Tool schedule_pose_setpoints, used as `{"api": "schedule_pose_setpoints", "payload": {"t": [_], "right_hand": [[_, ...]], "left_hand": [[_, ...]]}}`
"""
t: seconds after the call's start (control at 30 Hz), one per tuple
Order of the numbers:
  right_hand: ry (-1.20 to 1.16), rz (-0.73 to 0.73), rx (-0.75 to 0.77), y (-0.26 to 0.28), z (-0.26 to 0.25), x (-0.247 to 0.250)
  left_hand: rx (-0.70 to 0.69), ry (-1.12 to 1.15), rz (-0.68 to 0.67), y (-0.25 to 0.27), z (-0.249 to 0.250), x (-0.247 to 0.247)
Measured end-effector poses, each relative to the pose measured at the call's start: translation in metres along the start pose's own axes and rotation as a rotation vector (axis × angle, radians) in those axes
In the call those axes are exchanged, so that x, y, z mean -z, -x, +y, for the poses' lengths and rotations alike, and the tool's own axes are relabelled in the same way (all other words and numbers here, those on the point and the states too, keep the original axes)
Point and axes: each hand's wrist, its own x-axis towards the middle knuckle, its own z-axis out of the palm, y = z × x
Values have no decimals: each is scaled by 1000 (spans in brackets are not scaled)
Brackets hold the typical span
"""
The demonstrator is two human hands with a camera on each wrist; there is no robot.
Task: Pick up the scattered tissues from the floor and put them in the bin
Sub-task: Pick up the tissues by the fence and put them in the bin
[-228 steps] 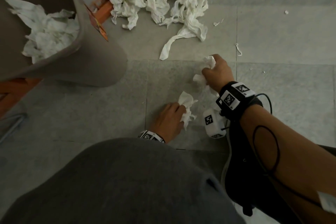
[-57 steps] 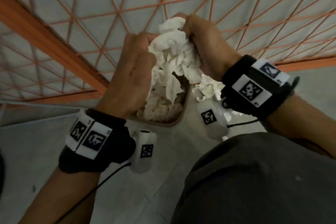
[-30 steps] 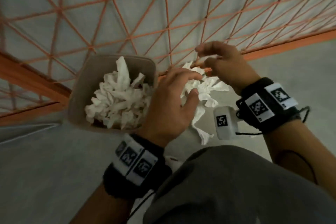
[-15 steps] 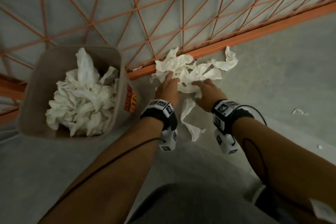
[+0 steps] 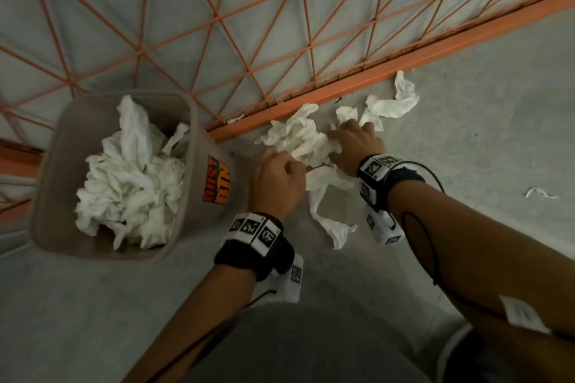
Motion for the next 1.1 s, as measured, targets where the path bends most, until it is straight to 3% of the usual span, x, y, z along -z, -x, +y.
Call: {"api": "schedule_pose_setpoints", "payload": {"t": [0.13,0.27,0.37,0.47,0.63,0.73,0.87,1.1], "right_hand": [[-52,49,-39,7,2,-6],[-309,154,-51,19,10,-13],[-402,261,-76,23,19,-11],[-453,231,-113,22,29,-6],[-254,89,-15,13,43,4],[-96,1,74,5,40,4],[-99,32,79,2,29,1],[-238,55,-76,9,24,-5]], "left_hand": [[71,-81,100,-8,6,7],[58,-151,-66,-37,-5,-15],[-42,-244,-211,-52,-12,-33],[-76,-323,-310,-53,-10,-42],[-50,-164,-272,-33,-11,-34],[-89,-40,-135,-20,-11,-25],[-170,-20,-41,9,-4,-18],[-236,-260,-481,66,-26,-53]]}}
